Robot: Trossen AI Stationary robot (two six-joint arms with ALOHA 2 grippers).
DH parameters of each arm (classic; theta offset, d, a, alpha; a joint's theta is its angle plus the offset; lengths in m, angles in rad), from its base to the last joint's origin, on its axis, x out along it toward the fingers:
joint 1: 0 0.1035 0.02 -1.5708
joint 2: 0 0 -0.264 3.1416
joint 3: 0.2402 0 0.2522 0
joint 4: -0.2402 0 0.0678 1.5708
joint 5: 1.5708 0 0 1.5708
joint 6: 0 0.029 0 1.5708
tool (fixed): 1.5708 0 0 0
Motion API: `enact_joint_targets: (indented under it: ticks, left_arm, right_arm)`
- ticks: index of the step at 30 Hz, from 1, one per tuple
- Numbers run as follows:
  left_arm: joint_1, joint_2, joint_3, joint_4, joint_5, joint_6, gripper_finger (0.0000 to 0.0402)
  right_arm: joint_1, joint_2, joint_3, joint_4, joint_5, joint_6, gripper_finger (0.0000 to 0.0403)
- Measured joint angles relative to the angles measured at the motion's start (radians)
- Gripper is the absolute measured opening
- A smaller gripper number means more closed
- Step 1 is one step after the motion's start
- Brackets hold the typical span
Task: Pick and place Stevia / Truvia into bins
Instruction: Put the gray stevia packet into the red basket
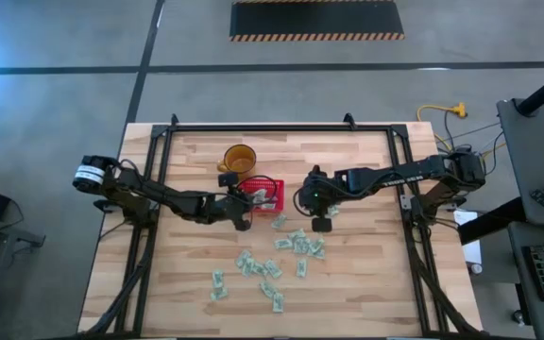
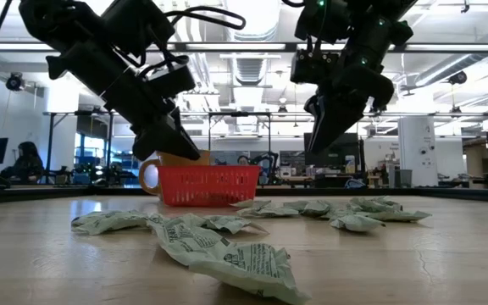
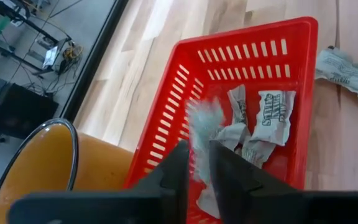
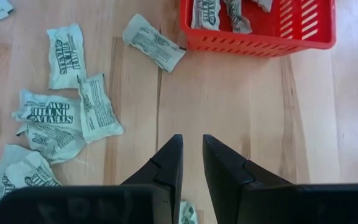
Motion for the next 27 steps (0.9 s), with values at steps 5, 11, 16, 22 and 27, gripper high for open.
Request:
enact_joint_targets:
  ticks: [5, 11, 16, 22, 27]
  left_arm:
    - [0.0, -0.001, -0.002, -0.007, 0.0, 0.0, 0.0101]
    - [-0.019, -0.023, 0.003, -0.129, -0.002, -0.046, 0.0131]
    - [-0.041, -0.063, 0.004, -0.188, -0.003, -0.068, 0.0132]
    - [-0.066, -0.135, 0.001, -0.21, -0.001, -0.104, 0.0132]
    - [-0.086, -0.179, -0.006, -0.208, -0.003, -0.106, 0.0132]
  right_arm:
    - [0.0, 0.0, -0.006, -0.004, -0.003, 0.018, 0.0052]
    - [0.009, 0.0, -0.06, -0.094, -0.03, 0.141, 0.0052]
    - [0.011, 0.0, -0.129, -0.099, -0.03, 0.172, 0.0052]
    - [0.004, 0.0, -0.157, -0.099, -0.023, 0.179, 0.0052]
    - [0.004, 0.0, -0.158, -0.092, 0.006, 0.179, 0.0052]
